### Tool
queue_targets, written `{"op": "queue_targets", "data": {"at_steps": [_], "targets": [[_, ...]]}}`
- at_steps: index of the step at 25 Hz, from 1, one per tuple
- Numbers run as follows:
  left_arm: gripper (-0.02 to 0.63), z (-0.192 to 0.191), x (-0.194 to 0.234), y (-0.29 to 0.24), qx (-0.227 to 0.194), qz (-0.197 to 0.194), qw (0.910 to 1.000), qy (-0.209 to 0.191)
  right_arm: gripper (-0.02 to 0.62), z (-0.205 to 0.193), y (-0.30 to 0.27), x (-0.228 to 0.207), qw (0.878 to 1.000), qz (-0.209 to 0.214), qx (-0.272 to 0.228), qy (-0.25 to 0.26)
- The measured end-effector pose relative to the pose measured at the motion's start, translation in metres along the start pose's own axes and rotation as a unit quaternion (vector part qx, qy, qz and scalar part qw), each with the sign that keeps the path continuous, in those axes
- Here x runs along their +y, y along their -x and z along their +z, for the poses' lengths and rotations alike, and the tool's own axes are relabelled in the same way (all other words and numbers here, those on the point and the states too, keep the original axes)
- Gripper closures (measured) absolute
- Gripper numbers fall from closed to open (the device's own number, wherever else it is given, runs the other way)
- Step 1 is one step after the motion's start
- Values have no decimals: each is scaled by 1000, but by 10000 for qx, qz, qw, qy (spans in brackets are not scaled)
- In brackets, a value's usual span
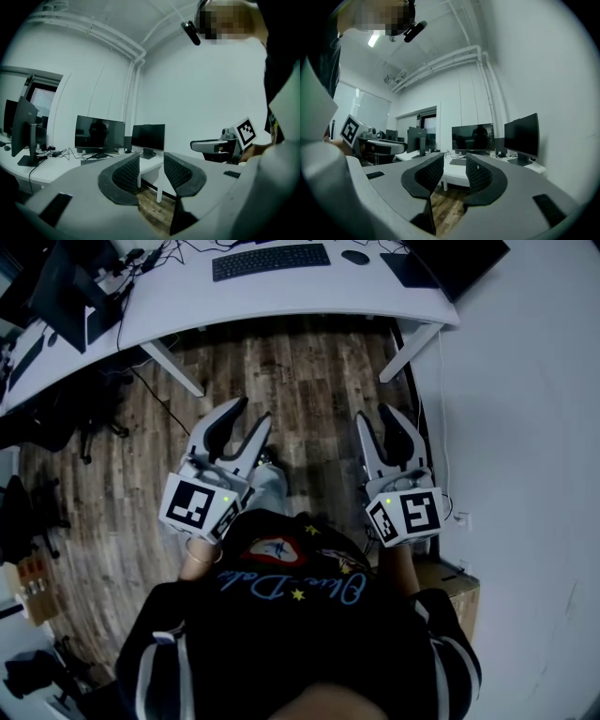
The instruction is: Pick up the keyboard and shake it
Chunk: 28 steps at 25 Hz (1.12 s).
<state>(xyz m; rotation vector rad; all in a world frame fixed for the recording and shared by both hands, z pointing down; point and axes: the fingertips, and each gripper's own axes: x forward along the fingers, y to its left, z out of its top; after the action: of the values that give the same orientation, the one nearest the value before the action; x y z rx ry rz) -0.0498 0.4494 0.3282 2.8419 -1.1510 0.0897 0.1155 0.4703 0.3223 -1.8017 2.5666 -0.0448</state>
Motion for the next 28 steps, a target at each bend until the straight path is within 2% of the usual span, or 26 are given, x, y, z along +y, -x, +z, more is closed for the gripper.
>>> {"op": "queue_targets", "data": {"at_steps": [4,12,18,28], "targets": [[465,-2,24,-18,-62,-84,9999,47,479,-3,-28,-8,10000,-56,67,-21],[460,-5,86,-59,-33,-12,9999,169,472,-4,-99,-26,9999,-18,146,-74],[453,0,142,-79,-42,72,9996,282,471,1,-158,-25,9997,52,243,-31],[453,4,218,-114,16,3,9990,456,469,5,-240,-24,9994,-3,356,-42]]}}
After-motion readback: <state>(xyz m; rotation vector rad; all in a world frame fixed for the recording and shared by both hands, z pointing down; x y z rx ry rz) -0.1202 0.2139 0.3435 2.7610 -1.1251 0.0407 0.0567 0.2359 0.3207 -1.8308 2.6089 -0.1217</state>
